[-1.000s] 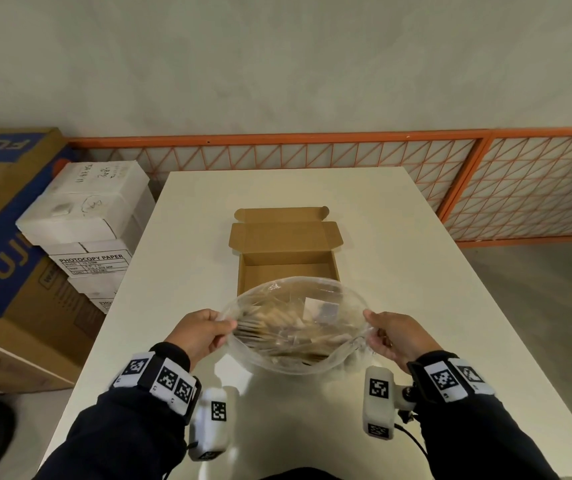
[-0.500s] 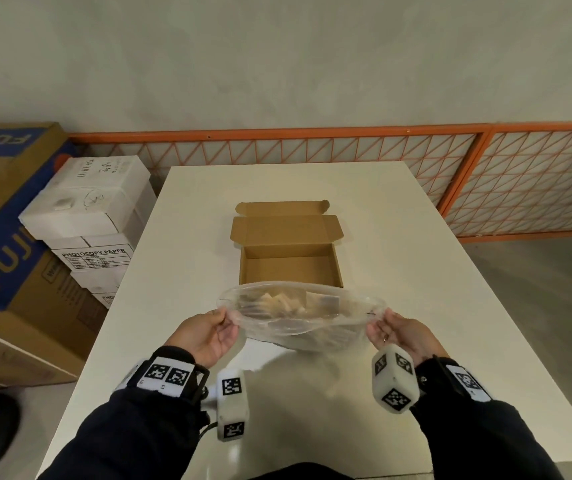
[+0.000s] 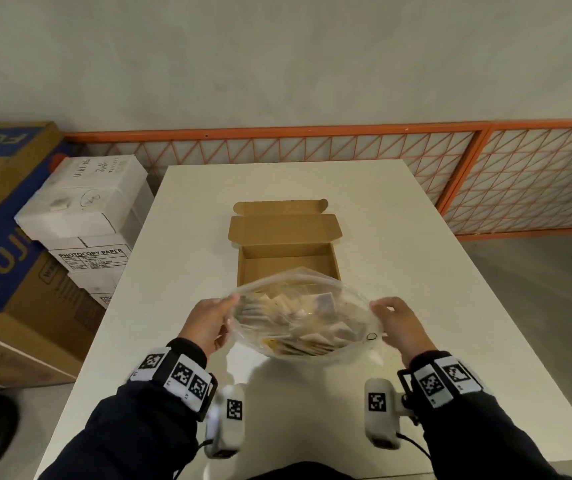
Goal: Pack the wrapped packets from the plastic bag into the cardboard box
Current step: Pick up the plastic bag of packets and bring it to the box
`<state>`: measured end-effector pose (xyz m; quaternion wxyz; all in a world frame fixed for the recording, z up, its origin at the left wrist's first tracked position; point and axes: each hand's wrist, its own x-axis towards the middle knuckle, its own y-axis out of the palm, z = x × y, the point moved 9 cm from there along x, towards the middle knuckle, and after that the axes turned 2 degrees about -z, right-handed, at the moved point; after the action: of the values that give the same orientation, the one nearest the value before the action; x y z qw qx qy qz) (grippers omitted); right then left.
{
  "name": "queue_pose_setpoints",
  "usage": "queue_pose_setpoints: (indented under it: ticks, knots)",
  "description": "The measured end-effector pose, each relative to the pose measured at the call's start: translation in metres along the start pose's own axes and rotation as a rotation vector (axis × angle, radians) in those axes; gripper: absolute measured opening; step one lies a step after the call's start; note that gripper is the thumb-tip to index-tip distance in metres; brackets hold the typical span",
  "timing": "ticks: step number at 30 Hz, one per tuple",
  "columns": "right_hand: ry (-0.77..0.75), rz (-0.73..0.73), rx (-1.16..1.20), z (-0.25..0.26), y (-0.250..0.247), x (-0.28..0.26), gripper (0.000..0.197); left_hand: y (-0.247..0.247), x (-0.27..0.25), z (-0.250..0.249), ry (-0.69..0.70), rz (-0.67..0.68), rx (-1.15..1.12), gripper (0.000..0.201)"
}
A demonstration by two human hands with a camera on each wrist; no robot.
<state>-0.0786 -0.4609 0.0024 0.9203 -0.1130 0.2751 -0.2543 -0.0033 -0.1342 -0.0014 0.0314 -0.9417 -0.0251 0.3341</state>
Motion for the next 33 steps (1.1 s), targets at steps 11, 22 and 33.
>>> queue_pose_setpoints:
  ticks: [11,22,33]
  knots:
    - [-0.470,0.243,-0.803,0.079,0.063,0.005,0.022,0.024,-0.019,0.020,-0.097,0.134,0.502,0.026]
    - [-0.448,0.399,-0.938,0.099,0.089,-0.007,0.021,0.023,-0.038,0.006,-0.023,0.289,0.711,0.040]
    - [-0.409,0.682,-0.432,0.121,0.166,-0.077,0.026,-0.086,-0.002,-0.118,0.261,-0.092,0.882,0.032]
